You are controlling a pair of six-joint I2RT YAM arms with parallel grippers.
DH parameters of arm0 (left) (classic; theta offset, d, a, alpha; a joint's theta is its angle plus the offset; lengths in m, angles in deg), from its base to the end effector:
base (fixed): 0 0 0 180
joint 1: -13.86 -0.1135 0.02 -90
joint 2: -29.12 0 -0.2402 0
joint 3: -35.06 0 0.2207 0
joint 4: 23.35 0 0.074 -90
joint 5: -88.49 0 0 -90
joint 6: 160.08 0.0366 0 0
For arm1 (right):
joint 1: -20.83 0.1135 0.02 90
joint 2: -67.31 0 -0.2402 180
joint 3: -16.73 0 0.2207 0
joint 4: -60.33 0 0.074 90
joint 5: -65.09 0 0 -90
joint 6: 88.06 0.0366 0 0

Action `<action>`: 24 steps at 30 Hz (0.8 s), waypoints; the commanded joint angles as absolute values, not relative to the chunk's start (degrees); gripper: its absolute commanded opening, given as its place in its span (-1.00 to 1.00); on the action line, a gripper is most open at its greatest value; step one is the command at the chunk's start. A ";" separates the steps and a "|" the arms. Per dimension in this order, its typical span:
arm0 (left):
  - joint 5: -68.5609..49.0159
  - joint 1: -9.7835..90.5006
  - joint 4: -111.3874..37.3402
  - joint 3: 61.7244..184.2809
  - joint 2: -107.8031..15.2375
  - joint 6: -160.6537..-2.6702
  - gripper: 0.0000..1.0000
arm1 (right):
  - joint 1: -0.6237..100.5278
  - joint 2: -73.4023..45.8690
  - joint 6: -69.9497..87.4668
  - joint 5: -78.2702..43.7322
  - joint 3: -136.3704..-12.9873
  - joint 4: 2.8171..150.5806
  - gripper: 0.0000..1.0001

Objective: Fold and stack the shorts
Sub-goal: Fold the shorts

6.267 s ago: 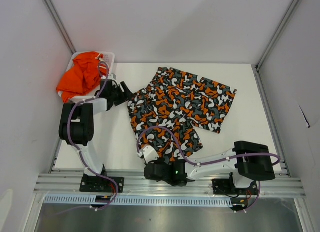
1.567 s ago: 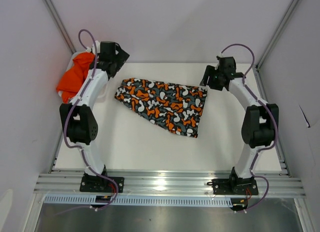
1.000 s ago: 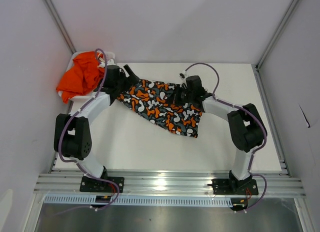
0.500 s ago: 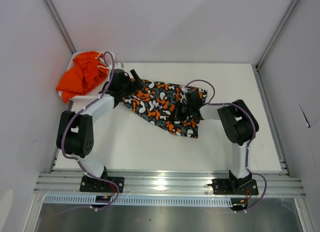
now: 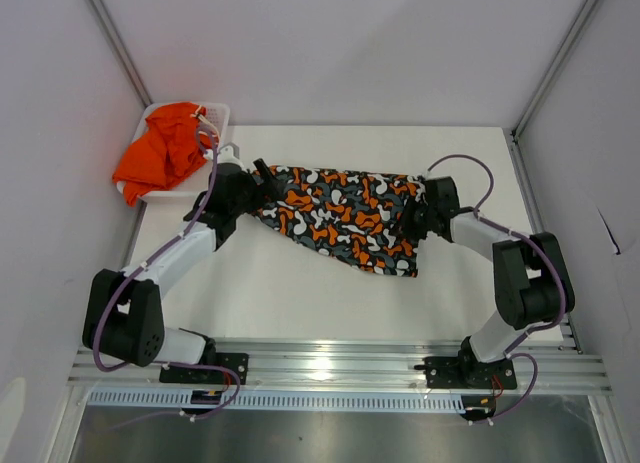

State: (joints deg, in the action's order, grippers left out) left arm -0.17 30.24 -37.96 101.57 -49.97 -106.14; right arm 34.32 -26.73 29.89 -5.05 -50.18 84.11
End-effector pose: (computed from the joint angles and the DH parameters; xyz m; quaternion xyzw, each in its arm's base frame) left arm 0.2768 -0.0805 0.2508 -0.1519 0.8399 -0.2213 0.4718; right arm 0.2905 0.0825 0.1683 0.0596 0.9281 0.2686 0.2507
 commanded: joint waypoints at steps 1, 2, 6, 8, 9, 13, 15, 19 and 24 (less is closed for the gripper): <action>2.17 30.47 -36.93 100.05 -48.39 -105.60 0.98 | 37.77 -25.49 30.15 -3.91 -56.77 82.17 -0.87; 2.35 30.30 -38.06 100.31 -48.66 -105.24 0.98 | 39.09 -26.11 31.20 -3.64 -58.09 81.65 -0.86; 1.56 28.63 -38.69 100.76 -48.49 -105.24 0.98 | 44.90 -31.55 36.12 2.04 -63.90 71.50 -0.86; 2.00 28.27 -40.44 100.49 -46.83 -105.50 0.98 | 47.53 -36.28 38.84 4.87 -67.75 64.90 -0.86; 2.27 28.19 -40.97 100.40 -46.21 -105.50 0.98 | 48.24 -37.96 41.73 6.02 -69.08 62.59 -0.86; 5.16 27.40 -43.07 98.04 -42.87 -106.46 0.98 | 51.49 -47.36 47.80 10.24 -77.51 54.67 -0.85; 6.66 26.70 -43.08 96.19 -41.02 -107.34 0.98 | 53.16 -53.43 49.92 12.44 -82.88 51.24 -0.85; 6.14 24.76 -42.12 92.94 -39.96 -108.58 0.98 | 55.01 -63.10 56.07 13.85 -89.30 46.84 -0.85; 3.86 23.00 -41.59 92.84 -40.92 -108.49 0.98 | 56.42 -73.46 54.95 10.09 -95.01 52.72 -0.85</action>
